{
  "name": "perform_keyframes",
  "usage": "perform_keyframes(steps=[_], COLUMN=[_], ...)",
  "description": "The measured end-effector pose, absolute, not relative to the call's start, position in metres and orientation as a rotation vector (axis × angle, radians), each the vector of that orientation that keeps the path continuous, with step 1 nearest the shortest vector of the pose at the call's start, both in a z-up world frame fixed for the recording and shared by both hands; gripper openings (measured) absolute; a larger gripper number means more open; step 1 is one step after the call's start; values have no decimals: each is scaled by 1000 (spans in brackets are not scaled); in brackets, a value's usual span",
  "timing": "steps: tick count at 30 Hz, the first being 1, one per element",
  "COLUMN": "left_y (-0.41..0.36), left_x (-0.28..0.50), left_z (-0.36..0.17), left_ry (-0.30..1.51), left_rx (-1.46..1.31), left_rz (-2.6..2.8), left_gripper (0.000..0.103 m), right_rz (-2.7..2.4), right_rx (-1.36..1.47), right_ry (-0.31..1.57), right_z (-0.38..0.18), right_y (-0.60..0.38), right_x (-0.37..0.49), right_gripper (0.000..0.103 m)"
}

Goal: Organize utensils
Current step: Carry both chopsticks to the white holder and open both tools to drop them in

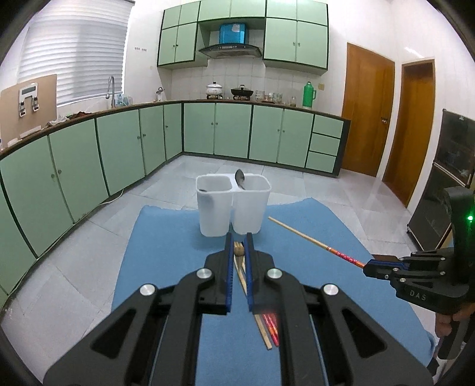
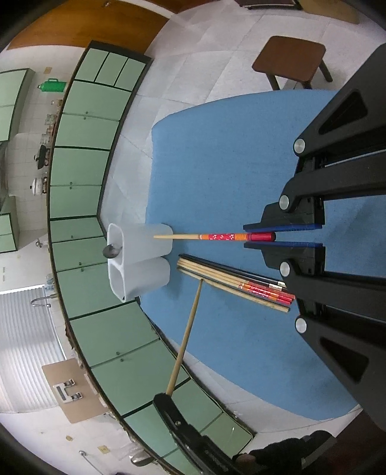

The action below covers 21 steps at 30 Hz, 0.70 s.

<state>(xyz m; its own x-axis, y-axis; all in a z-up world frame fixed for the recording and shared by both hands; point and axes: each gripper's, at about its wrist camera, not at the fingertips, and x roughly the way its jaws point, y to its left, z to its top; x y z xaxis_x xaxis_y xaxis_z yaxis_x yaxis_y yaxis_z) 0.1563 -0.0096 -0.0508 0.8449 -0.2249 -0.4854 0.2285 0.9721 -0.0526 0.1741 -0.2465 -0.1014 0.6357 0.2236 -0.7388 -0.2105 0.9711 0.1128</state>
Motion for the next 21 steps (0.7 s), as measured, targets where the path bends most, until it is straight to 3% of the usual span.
perform_keyframes(steps=[12,21], left_y=[-11,-5], left_x=[175,176], left_z=[-4,0], left_ry=[387,364], left_rx=[15,5], left_rz=[-244,-220], left_gripper=[6,6], right_rz=[309,285], right_rx=[-18,-31], right_ry=[829,971], right_z=[-56,-87], right_y=[-245,-248], right_x=[200,202], right_gripper=[5,5])
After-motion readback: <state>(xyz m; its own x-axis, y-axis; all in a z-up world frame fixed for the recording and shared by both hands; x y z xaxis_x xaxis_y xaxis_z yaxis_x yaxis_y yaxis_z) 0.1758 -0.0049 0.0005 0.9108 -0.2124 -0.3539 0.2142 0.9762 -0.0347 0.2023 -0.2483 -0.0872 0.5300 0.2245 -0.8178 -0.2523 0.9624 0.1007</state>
